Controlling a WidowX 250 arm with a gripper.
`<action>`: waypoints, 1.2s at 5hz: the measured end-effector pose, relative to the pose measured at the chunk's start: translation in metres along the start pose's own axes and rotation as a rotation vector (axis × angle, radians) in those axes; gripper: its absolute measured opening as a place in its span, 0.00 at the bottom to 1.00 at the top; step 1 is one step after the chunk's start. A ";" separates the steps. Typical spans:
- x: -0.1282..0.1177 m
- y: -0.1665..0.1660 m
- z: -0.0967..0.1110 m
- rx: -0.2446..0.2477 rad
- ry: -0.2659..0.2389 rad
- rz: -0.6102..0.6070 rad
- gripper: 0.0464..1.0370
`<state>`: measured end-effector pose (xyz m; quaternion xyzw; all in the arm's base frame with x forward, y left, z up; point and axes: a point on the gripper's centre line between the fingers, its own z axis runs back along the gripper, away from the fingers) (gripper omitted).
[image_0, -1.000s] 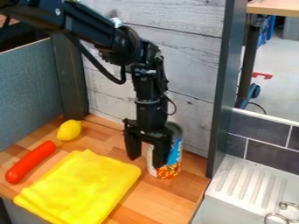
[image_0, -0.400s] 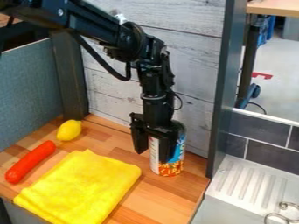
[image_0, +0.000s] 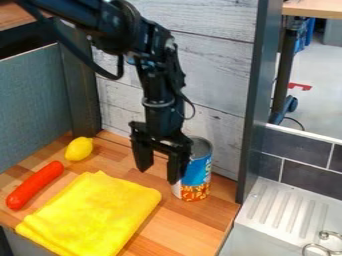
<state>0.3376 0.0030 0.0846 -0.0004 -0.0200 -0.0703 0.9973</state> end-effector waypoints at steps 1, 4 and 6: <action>-0.029 -0.015 0.024 0.011 -0.028 -0.002 0.96; -0.099 -0.010 0.051 0.070 0.021 0.071 0.96; -0.099 -0.010 0.051 0.070 0.022 0.071 0.96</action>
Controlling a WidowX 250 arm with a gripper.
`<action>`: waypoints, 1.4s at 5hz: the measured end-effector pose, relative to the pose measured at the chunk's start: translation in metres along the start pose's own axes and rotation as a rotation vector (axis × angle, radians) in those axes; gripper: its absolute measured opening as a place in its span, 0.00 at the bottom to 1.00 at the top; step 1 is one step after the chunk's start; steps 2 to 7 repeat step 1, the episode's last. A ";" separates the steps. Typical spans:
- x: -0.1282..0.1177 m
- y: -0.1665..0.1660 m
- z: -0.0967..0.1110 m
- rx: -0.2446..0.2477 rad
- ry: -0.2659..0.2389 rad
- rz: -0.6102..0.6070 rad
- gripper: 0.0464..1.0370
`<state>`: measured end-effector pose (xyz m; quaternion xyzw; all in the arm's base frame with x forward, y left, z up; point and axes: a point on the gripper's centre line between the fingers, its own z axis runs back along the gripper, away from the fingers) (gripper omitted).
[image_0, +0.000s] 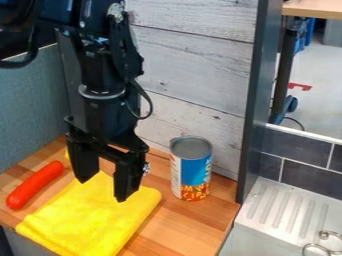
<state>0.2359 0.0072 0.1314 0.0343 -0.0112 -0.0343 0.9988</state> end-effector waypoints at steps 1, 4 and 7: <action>0.000 0.000 0.000 0.000 0.000 0.000 0.96; 0.000 0.000 0.000 0.000 0.000 0.000 0.96; 0.000 0.000 0.000 0.000 0.000 0.000 0.96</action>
